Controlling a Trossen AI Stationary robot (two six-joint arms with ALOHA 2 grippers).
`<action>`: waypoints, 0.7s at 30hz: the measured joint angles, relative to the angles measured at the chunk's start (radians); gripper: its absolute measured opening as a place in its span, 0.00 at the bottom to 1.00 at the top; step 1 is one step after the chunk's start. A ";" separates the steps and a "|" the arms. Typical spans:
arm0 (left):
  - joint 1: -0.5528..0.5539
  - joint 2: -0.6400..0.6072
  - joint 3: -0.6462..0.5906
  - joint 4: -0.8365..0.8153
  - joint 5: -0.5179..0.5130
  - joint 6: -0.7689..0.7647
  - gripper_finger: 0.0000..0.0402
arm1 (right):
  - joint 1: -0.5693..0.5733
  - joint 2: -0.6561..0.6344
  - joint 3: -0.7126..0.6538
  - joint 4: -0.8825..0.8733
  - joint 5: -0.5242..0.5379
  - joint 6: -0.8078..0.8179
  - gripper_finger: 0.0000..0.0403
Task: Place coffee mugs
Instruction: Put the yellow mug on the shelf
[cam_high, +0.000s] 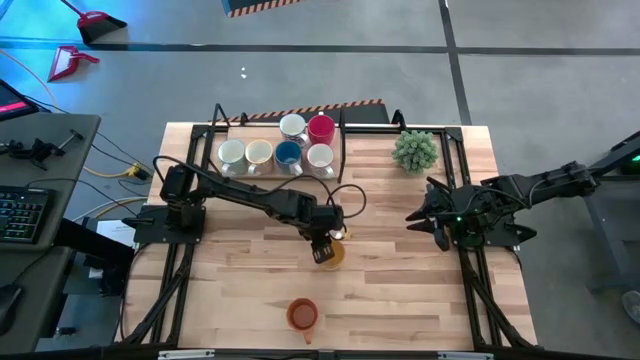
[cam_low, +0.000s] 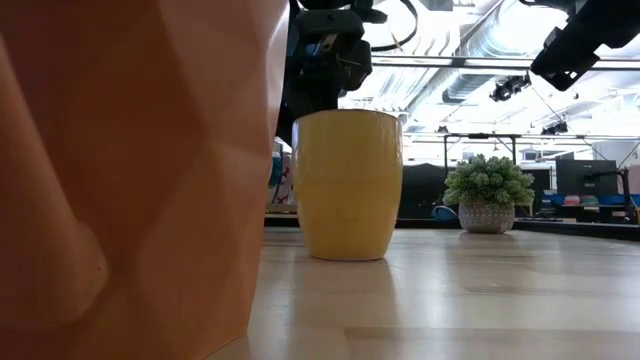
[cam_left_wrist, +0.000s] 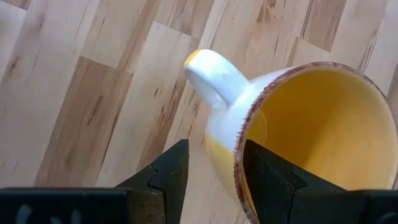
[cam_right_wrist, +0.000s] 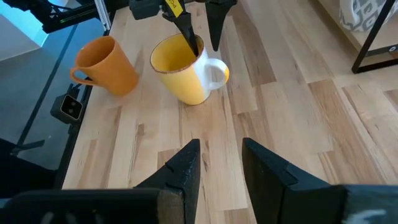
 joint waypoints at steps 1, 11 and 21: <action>0.000 0.000 0.000 0.000 0.000 0.000 0.34 | 0.000 0.000 0.000 0.000 0.000 0.001 0.24; 0.000 0.000 0.000 -0.009 -0.005 -0.001 0.34 | 0.000 0.000 0.000 0.000 0.000 -0.009 0.24; 0.000 -0.001 0.000 -0.063 -0.027 0.000 0.34 | 0.000 0.000 0.000 0.000 -0.001 -0.009 0.24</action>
